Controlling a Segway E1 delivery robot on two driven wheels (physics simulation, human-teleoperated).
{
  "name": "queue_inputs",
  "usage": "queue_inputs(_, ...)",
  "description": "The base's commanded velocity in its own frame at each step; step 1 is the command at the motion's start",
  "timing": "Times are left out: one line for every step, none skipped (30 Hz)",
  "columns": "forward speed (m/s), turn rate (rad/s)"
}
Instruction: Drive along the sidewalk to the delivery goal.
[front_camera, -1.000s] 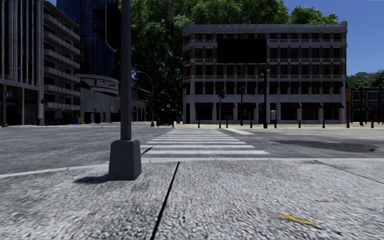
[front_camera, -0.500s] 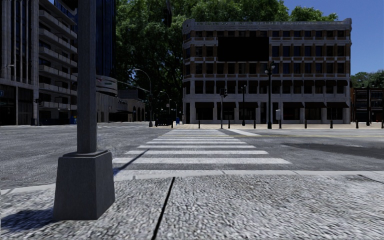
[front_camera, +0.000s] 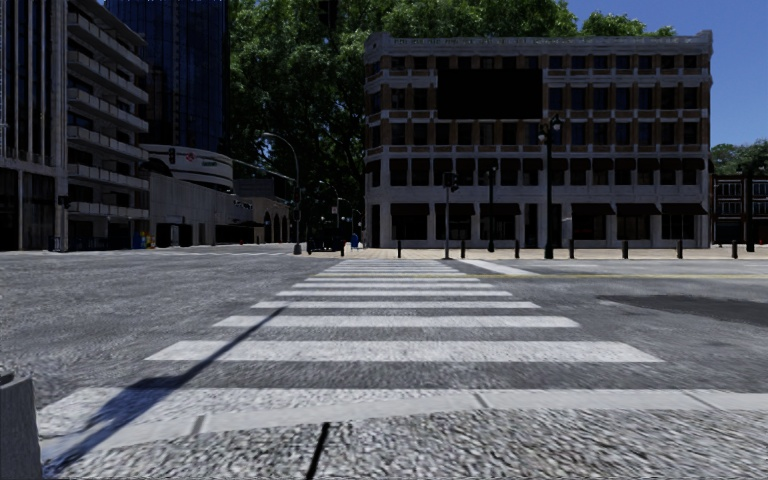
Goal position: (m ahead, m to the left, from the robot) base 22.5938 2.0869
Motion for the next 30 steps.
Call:
queue_inputs(2.00, 0.00)
queue_inputs(2.00, 0.00)
queue_inputs(2.00, 0.00)
queue_inputs(2.00, 0.00)
queue_inputs(2.00, 0.00)
queue_inputs(2.00, 0.00)
queue_inputs(2.00, 0.00)
queue_inputs(2.00, 0.00)
queue_inputs(2.00, 0.00)
queue_inputs(2.00, 0.00)
queue_inputs(2.00, 0.00)
queue_inputs(2.00, 0.00)
queue_inputs(2.00, 0.00)
queue_inputs(2.00, 0.00)
queue_inputs(2.00, 0.00)
queue_inputs(2.00, 0.00)
queue_inputs(2.00, 0.00)
queue_inputs(2.00, 0.00)
queue_inputs(2.00, 0.00)
queue_inputs(2.00, 0.00)
queue_inputs(2.00, 0.00)
queue_inputs(1.87, 0.00)
queue_inputs(1.79, 0.00)
queue_inputs(1.79, 0.00)
queue_inputs(1.77, 0.00)
queue_inputs(1.76, 0.00)
queue_inputs(1.73, 0.00)
queue_inputs(1.68, 0.00)
queue_inputs(1.66, 0.00)
queue_inputs(1.66, 0.00)
